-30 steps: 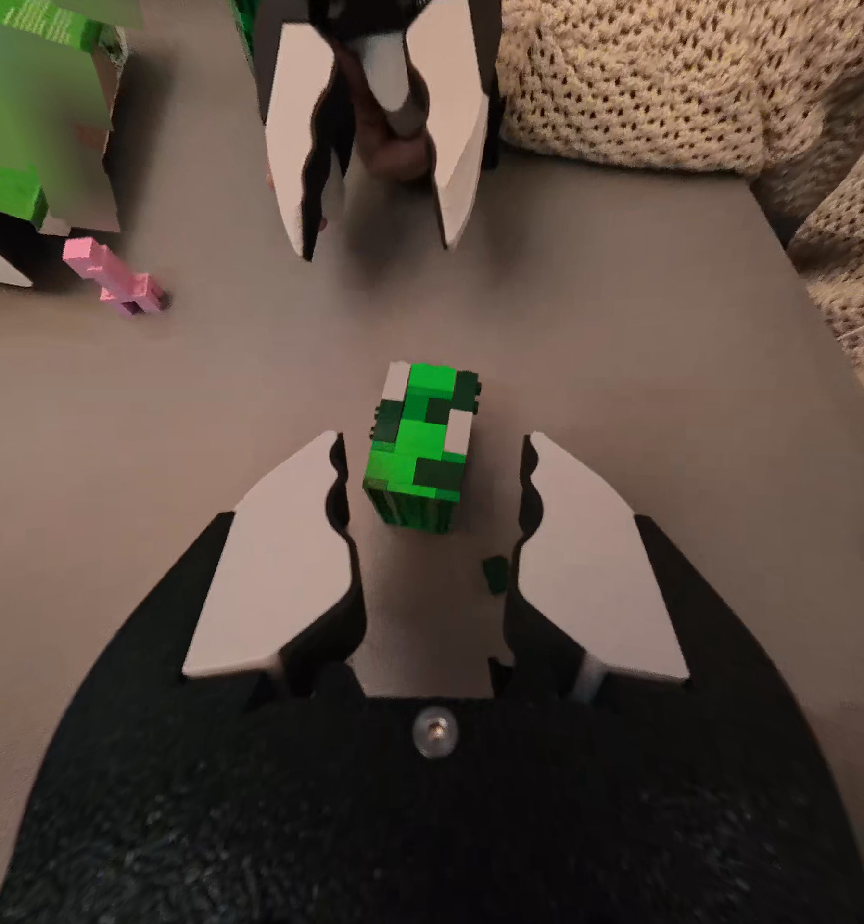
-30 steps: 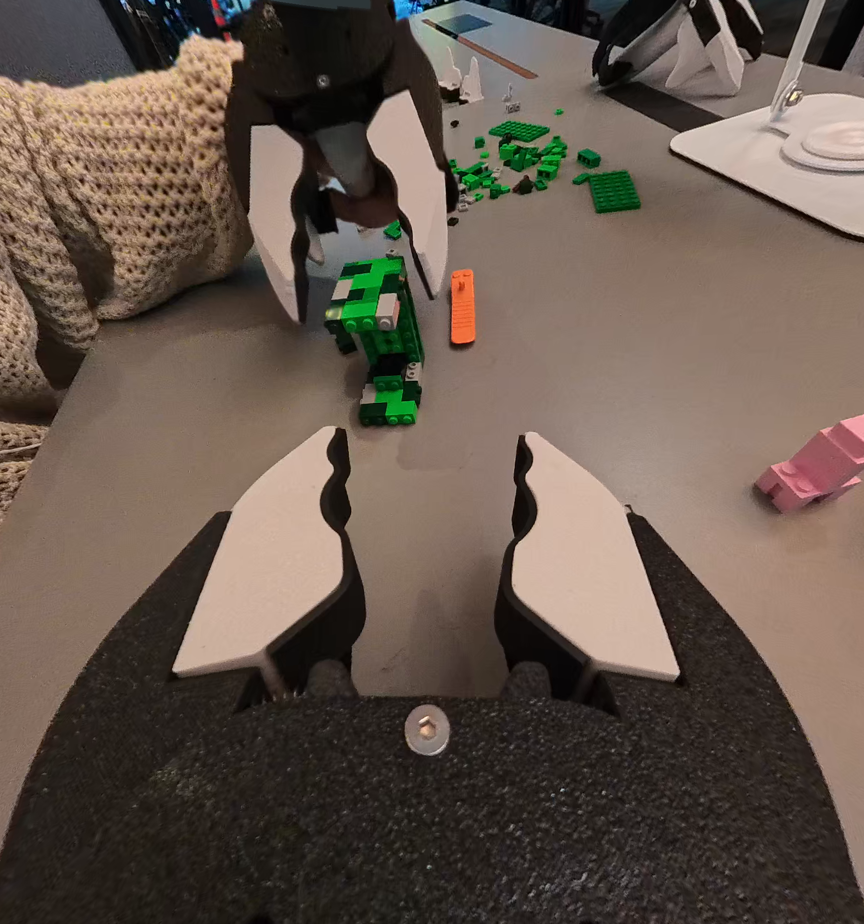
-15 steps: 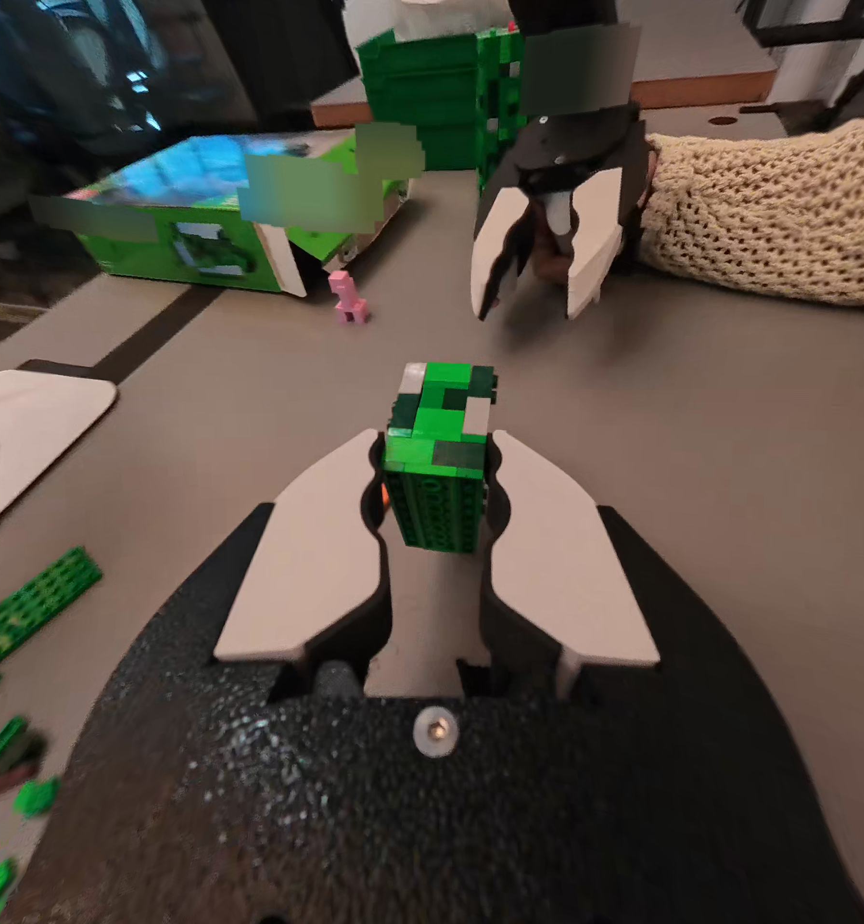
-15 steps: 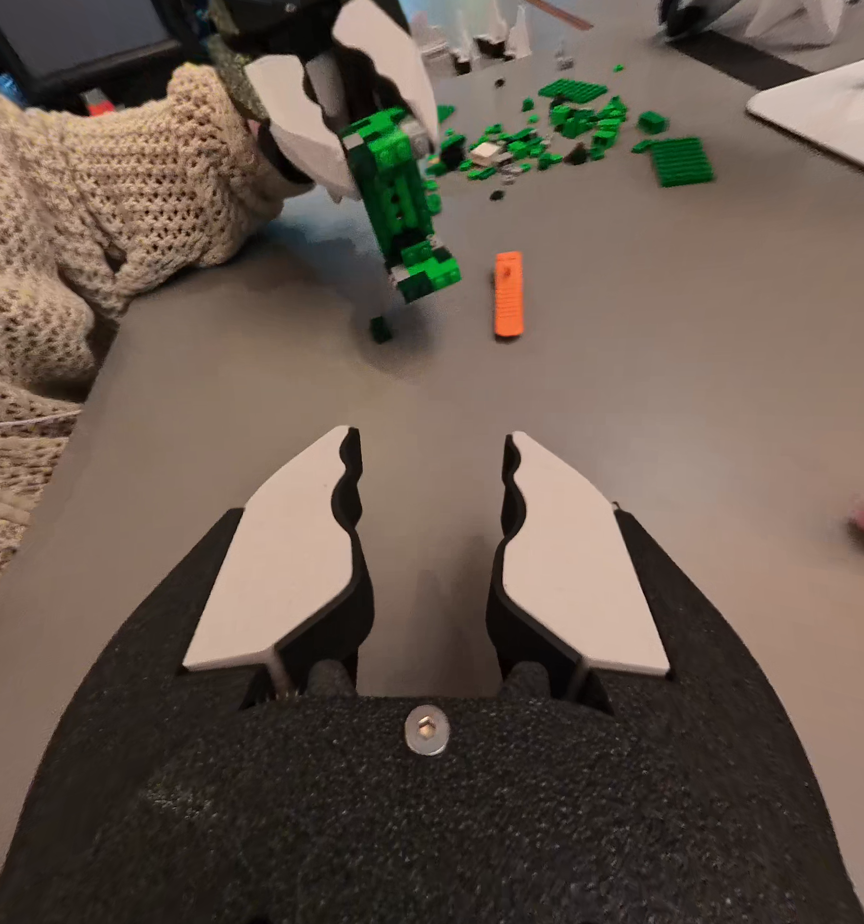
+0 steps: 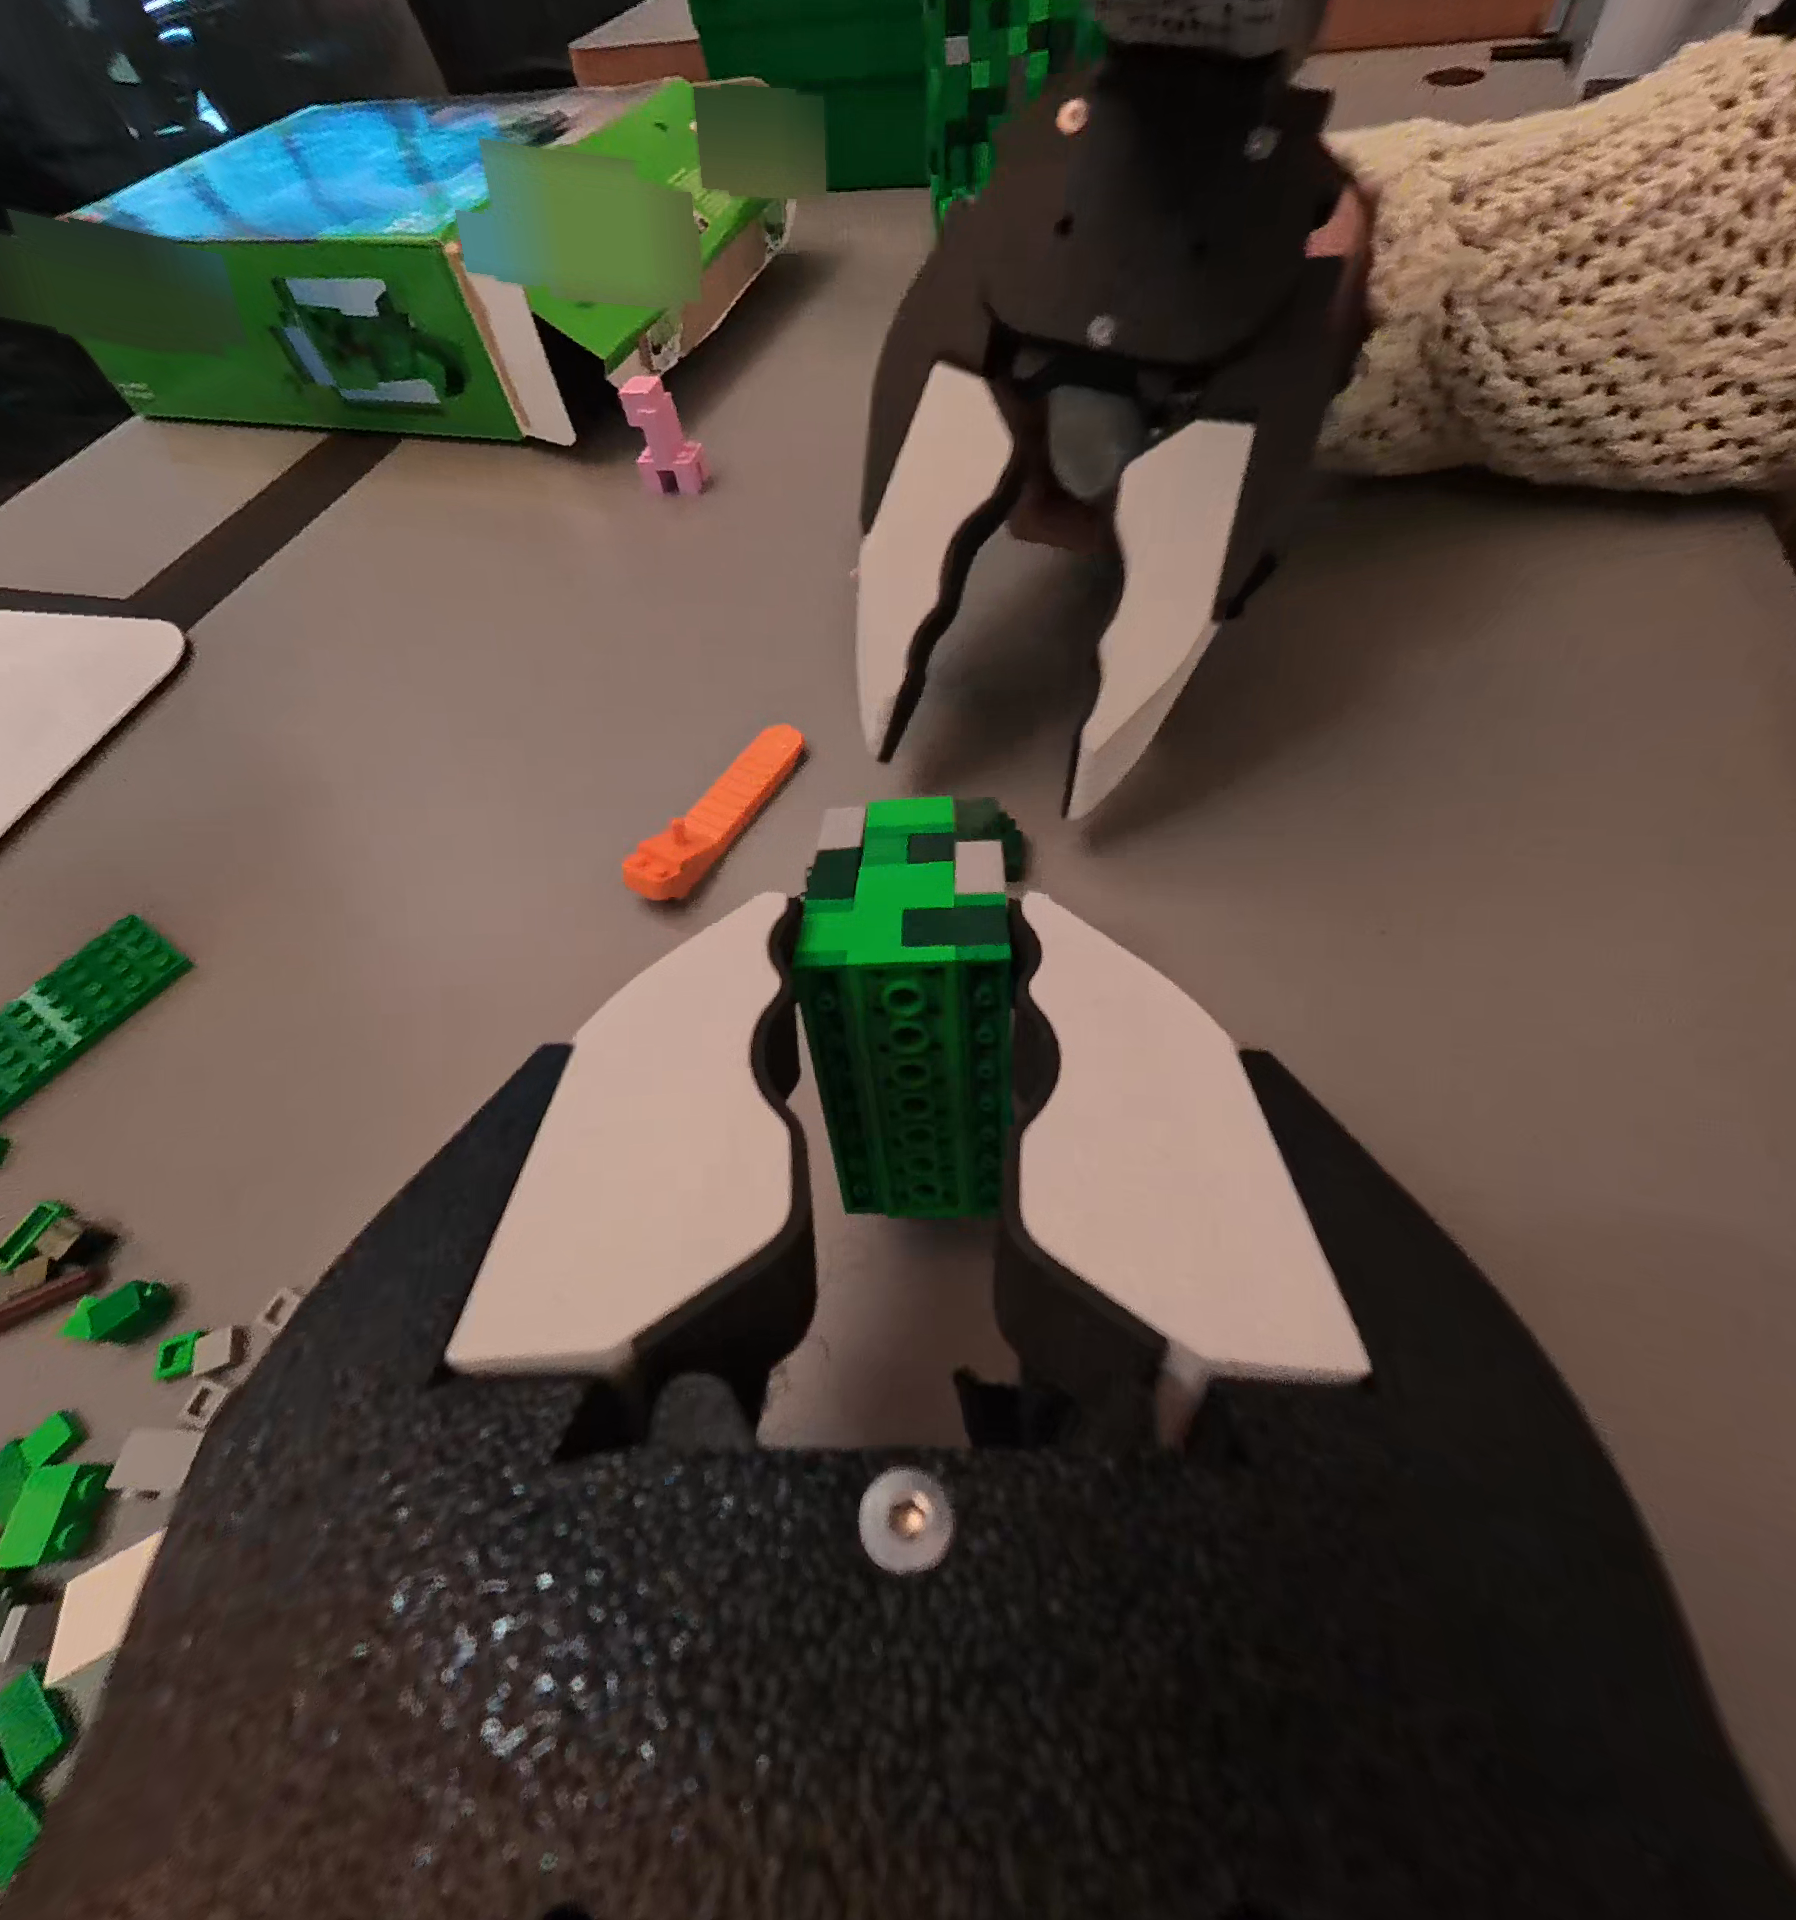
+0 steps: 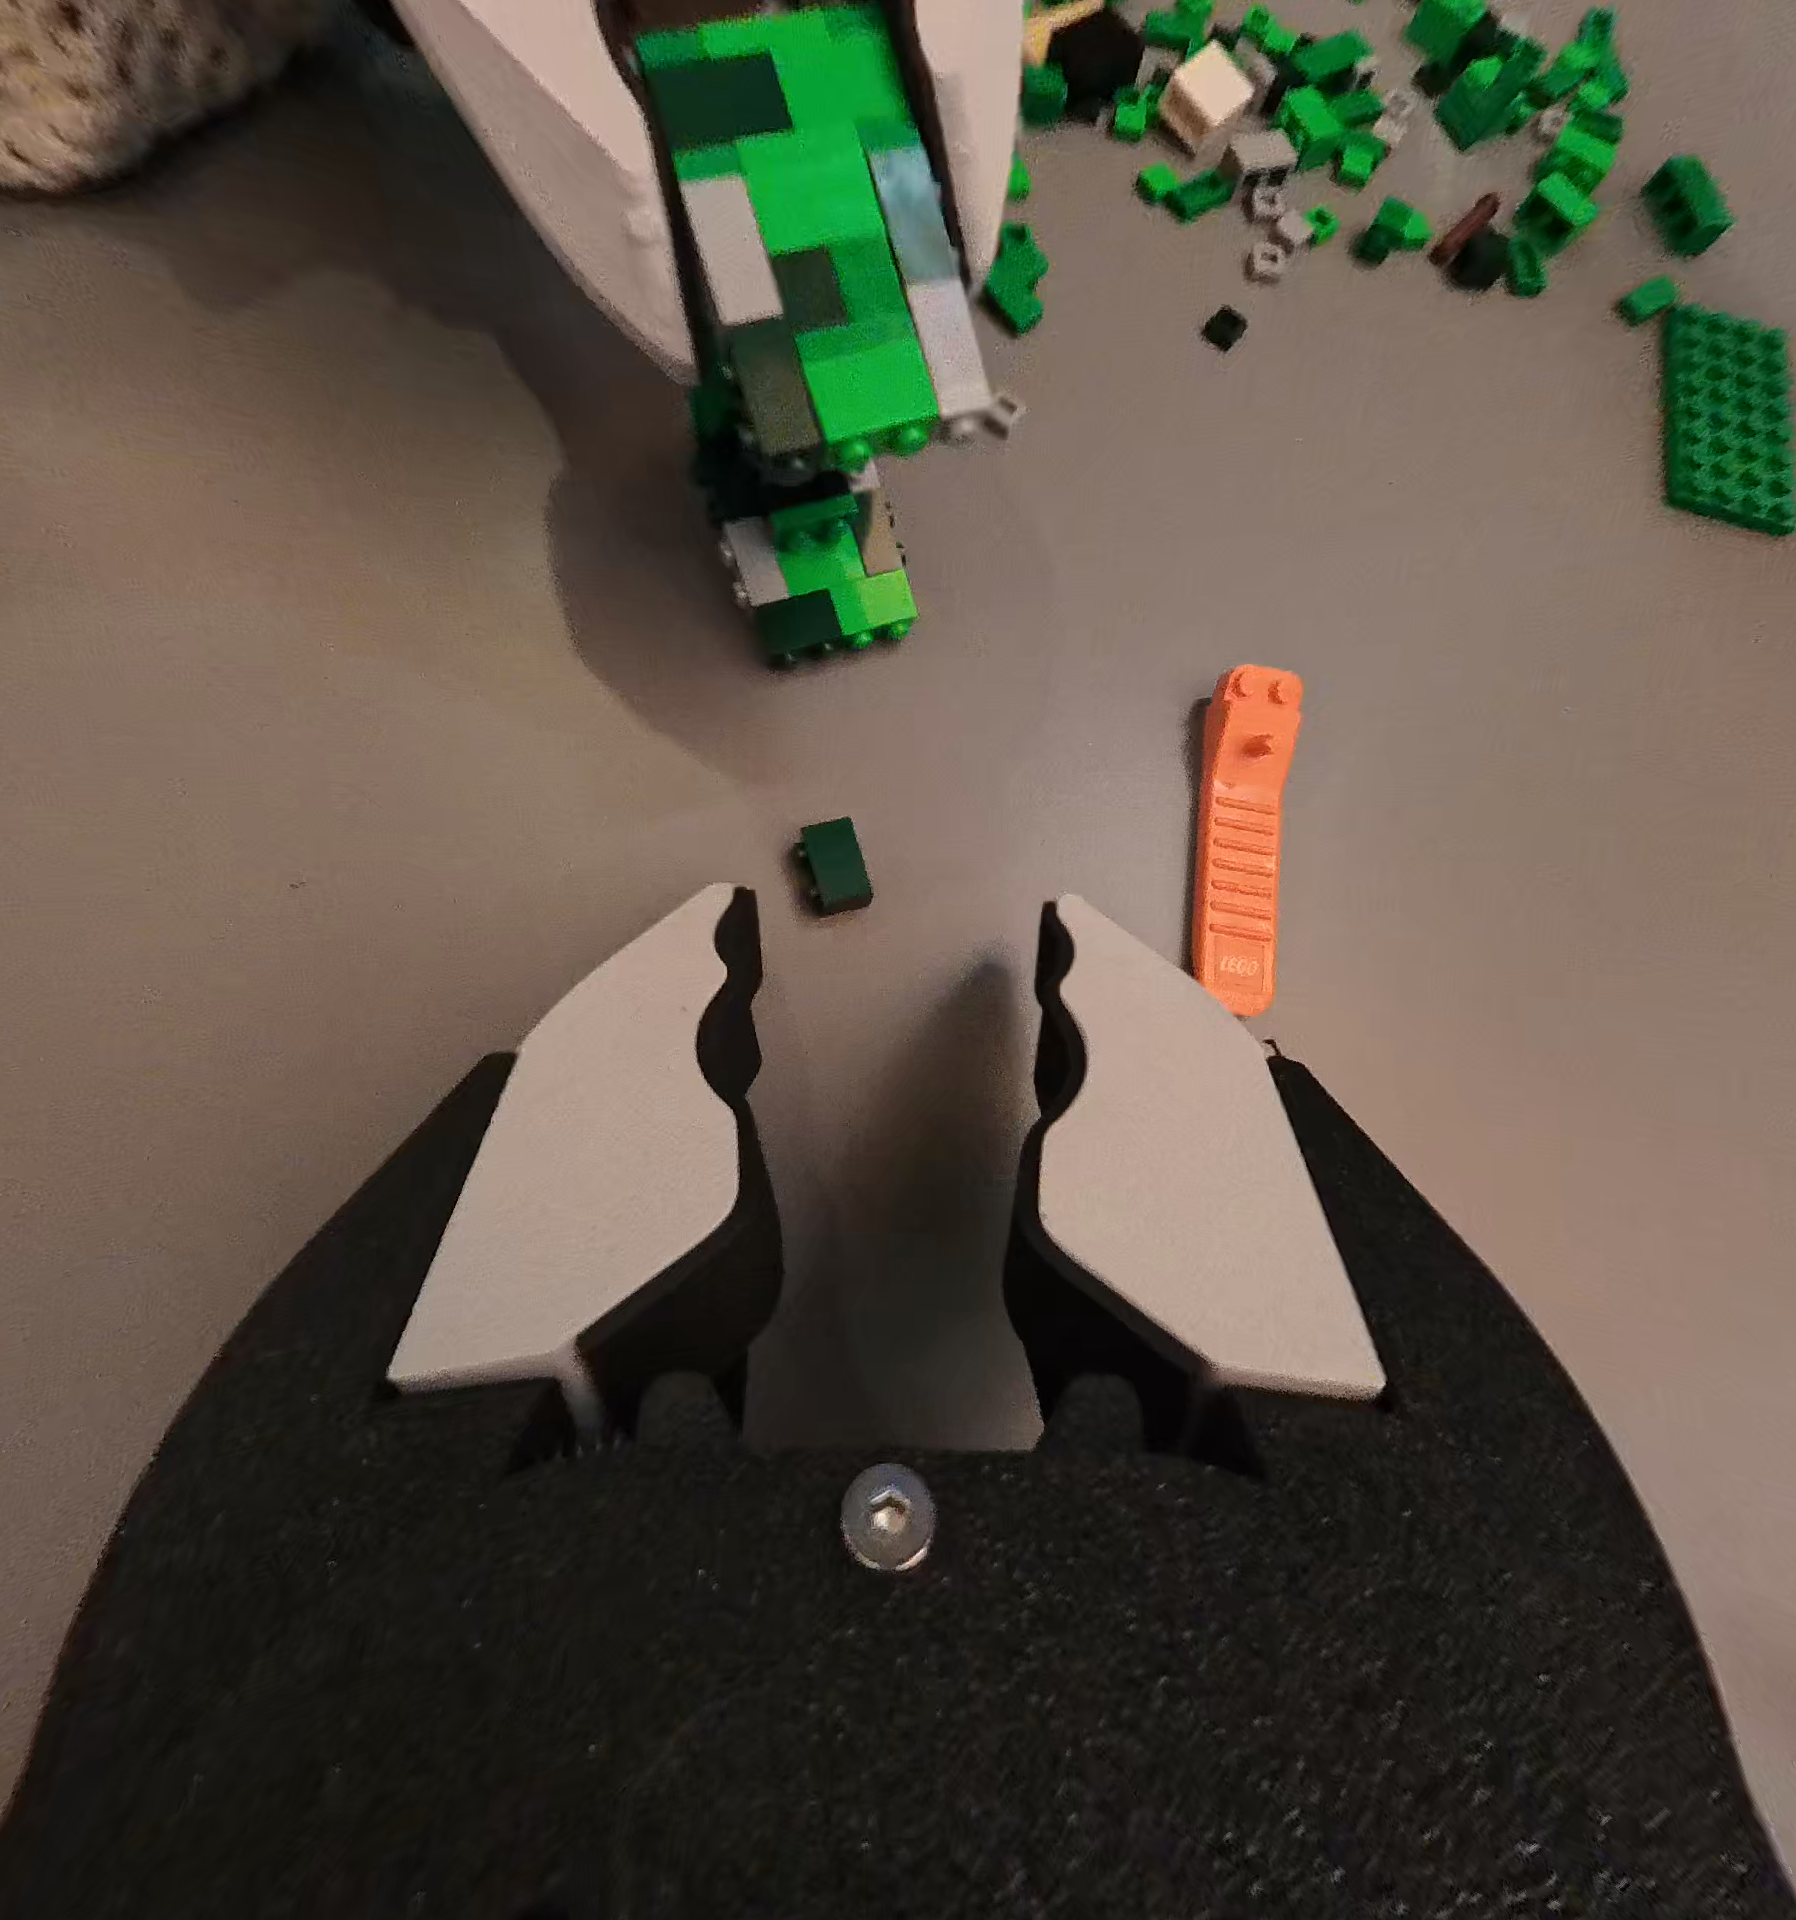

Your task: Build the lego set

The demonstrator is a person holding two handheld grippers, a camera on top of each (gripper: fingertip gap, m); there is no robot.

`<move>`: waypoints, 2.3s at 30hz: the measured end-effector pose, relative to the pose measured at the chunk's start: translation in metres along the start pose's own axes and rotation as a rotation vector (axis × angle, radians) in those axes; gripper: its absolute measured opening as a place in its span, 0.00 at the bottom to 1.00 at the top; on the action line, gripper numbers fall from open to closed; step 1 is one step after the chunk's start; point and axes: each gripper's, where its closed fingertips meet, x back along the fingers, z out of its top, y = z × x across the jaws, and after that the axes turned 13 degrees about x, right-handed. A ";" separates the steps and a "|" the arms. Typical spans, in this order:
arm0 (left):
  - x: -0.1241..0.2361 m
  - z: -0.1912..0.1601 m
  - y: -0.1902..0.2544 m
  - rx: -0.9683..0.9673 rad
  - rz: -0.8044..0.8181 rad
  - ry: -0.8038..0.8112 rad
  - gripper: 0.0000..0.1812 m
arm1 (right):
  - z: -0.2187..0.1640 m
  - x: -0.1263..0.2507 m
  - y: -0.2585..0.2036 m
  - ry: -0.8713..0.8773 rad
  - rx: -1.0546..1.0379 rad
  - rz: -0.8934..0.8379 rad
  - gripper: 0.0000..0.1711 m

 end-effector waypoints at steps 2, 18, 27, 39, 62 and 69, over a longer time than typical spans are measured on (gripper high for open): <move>-0.001 0.000 0.004 -0.011 -0.016 -0.001 0.20 | -0.004 -0.005 0.001 -0.041 0.020 0.016 0.29; -0.009 -0.010 0.014 -0.037 -0.056 -0.048 0.20 | -0.001 -0.001 0.004 -0.076 -0.177 -0.132 0.24; 0.000 0.001 0.017 -0.027 -0.067 0.010 0.29 | -0.001 -0.015 0.002 -0.126 -0.204 -0.109 0.18; -0.014 -0.004 0.011 0.042 -0.004 -0.056 0.29 | -0.003 -0.013 0.009 -0.058 -0.114 -0.037 0.09; -0.026 -0.003 0.020 -0.041 -0.006 -0.068 0.22 | 0.052 0.018 0.000 0.149 0.205 0.129 0.09; -0.026 -0.004 0.021 -0.051 0.002 -0.078 0.21 | 0.052 0.015 0.000 0.080 0.206 0.142 0.09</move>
